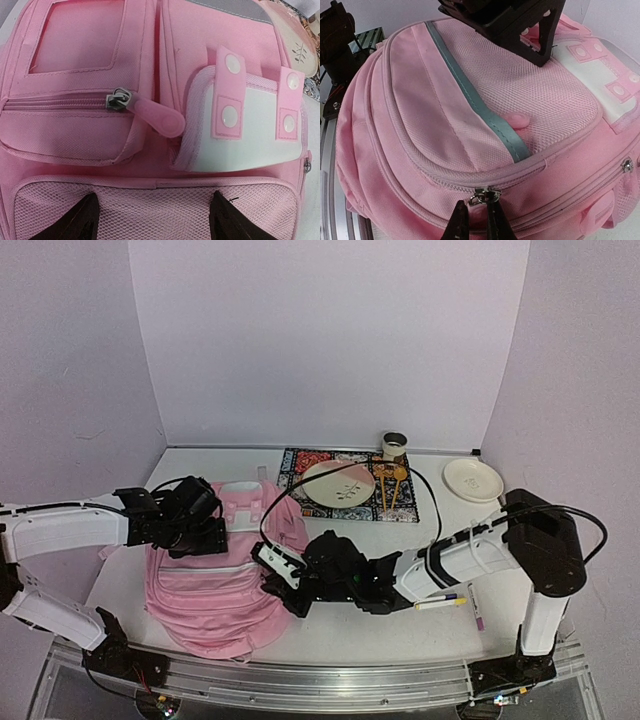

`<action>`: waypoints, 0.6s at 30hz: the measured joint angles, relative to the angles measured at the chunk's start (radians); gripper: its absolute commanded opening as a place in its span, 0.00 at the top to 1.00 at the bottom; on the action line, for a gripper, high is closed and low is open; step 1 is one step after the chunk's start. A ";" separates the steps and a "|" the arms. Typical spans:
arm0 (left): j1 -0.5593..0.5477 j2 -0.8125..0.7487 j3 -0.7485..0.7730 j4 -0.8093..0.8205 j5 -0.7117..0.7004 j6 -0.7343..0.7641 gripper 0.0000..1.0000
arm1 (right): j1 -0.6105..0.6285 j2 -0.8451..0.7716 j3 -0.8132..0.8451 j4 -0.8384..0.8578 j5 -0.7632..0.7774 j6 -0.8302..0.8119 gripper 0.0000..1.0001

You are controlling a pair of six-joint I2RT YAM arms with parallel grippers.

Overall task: Pack the student bag
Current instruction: Adjust the upper front pocket of the student bag.

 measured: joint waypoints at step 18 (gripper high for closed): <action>-0.012 0.009 -0.002 0.024 0.006 0.000 0.24 | 0.005 -0.172 0.008 -0.431 -0.046 0.113 0.84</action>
